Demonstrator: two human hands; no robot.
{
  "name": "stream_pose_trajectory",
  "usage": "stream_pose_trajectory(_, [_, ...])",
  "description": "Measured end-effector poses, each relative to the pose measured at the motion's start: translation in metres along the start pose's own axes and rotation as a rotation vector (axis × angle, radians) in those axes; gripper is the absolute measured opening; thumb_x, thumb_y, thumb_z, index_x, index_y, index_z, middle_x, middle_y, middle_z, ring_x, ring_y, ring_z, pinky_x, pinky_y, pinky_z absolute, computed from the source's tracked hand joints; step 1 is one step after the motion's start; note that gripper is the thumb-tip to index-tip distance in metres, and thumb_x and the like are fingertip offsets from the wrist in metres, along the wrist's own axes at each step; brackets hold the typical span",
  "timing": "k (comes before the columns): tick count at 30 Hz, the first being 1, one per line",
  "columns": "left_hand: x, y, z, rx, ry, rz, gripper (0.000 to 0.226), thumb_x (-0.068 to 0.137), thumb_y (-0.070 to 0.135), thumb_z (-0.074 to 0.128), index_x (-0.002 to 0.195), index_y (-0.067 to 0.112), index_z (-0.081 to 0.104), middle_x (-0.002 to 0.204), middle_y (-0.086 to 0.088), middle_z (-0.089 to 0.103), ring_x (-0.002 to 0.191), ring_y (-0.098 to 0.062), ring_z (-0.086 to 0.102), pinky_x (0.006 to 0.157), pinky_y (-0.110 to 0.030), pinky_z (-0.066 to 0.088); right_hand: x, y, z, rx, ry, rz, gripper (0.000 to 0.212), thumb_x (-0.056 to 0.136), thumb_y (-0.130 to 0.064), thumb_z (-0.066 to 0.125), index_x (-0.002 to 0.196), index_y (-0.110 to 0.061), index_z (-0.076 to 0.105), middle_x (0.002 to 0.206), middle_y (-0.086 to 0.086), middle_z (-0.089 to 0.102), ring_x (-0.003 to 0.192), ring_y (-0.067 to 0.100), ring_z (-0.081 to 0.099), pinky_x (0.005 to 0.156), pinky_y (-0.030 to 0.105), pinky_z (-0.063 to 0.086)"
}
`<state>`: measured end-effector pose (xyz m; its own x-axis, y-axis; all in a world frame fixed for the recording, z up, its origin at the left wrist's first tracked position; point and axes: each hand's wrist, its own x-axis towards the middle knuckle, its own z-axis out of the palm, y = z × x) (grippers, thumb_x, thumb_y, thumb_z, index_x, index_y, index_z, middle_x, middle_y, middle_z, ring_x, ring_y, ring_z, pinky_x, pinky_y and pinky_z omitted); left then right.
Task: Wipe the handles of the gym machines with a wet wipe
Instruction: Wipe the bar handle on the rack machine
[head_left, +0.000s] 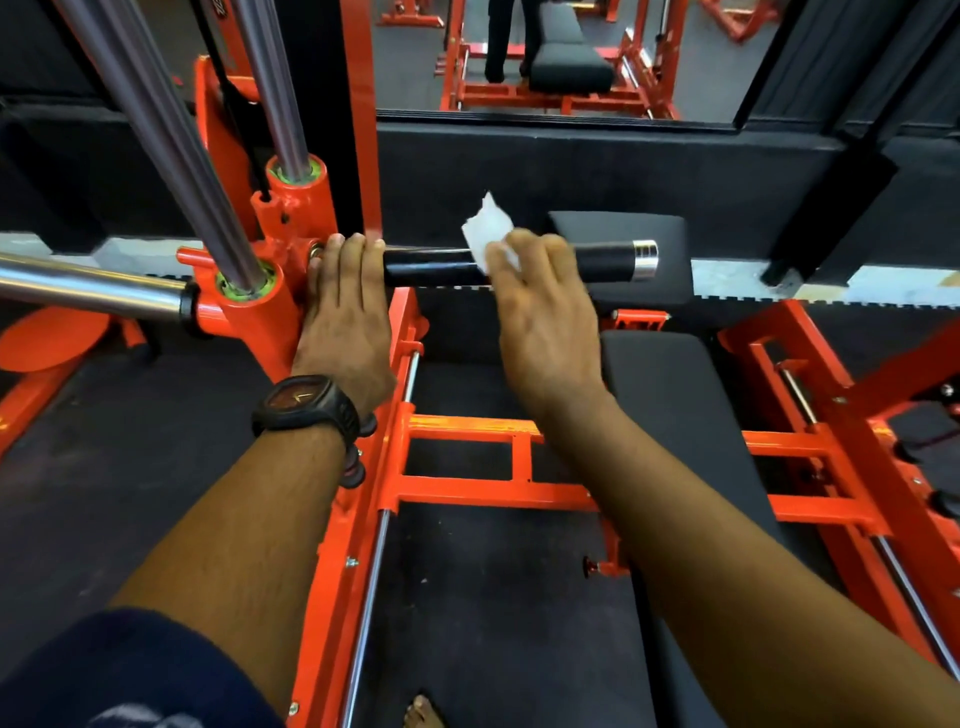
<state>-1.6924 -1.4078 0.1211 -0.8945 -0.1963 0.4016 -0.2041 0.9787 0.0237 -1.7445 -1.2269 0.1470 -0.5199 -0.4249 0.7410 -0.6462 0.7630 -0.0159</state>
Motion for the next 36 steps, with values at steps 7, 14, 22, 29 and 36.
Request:
stream_pose_trajectory(7, [-0.002, 0.001, -0.002, -0.012, 0.025, -0.002, 0.111, 0.061, 0.005, 0.07, 0.155, -0.003, 0.012, 0.161, -0.023, 0.018, 0.152, -0.039, 0.007, 0.124, -0.042, -0.005, 0.027, -0.005, -0.016, -0.066, -0.201, -0.023, 0.032, 0.088, 0.0, 0.06, 0.12, -0.001, 0.062, 0.116, 0.015, 0.061, 0.11, 0.029, 0.055, 0.095, 0.036, 0.049])
stream_pose_trajectory(14, [-0.002, 0.002, -0.004, -0.021, 0.042, 0.001, 0.107, 0.062, 0.003, 0.063, 0.155, -0.004, 0.012, 0.161, -0.024, 0.017, 0.152, -0.041, 0.007, 0.124, -0.045, -0.003, 0.014, 0.021, -0.031, -0.074, -0.175, 0.151, 0.048, 0.082, 0.01, 0.063, 0.129, 0.001, 0.056, 0.128, 0.018, 0.055, 0.123, 0.033, 0.049, 0.087, 0.039, 0.052])
stream_pose_trajectory(22, [-0.002, 0.004, -0.006, -0.025, 0.032, 0.002, 0.111, 0.058, -0.002, 0.074, 0.153, -0.006, 0.017, 0.158, -0.026, 0.022, 0.151, -0.042, 0.011, 0.124, -0.045, -0.002, -0.011, 0.021, -0.009, -0.044, 0.023, 0.168, 0.038, 0.084, 0.001, 0.062, 0.123, -0.002, 0.064, 0.102, 0.017, 0.06, 0.091, 0.034, 0.054, 0.076, 0.042, 0.048])
stream_pose_trajectory(29, [-0.001, 0.003, -0.005, 0.003, 0.013, -0.001, 0.112, 0.059, 0.001, 0.075, 0.153, -0.006, 0.015, 0.159, -0.026, 0.021, 0.151, -0.042, 0.01, 0.124, -0.046, -0.001, -0.019, 0.01, 0.002, 0.173, 0.062, 0.204, 0.029, 0.092, -0.001, 0.06, 0.121, -0.004, 0.062, 0.113, 0.014, 0.057, 0.105, 0.015, 0.041, 0.09, 0.037, 0.047])
stream_pose_trajectory(36, [-0.002, 0.005, -0.007, -0.031, 0.045, -0.007, 0.101, 0.065, 0.003, 0.061, 0.154, -0.006, 0.014, 0.16, -0.025, 0.018, 0.152, -0.041, 0.007, 0.125, -0.046, -0.001, -0.016, 0.047, -0.012, 0.019, 0.263, 0.397, 0.036, 0.086, 0.005, 0.056, 0.117, -0.006, 0.07, 0.115, 0.013, 0.064, 0.101, 0.024, 0.036, 0.082, 0.034, 0.039])
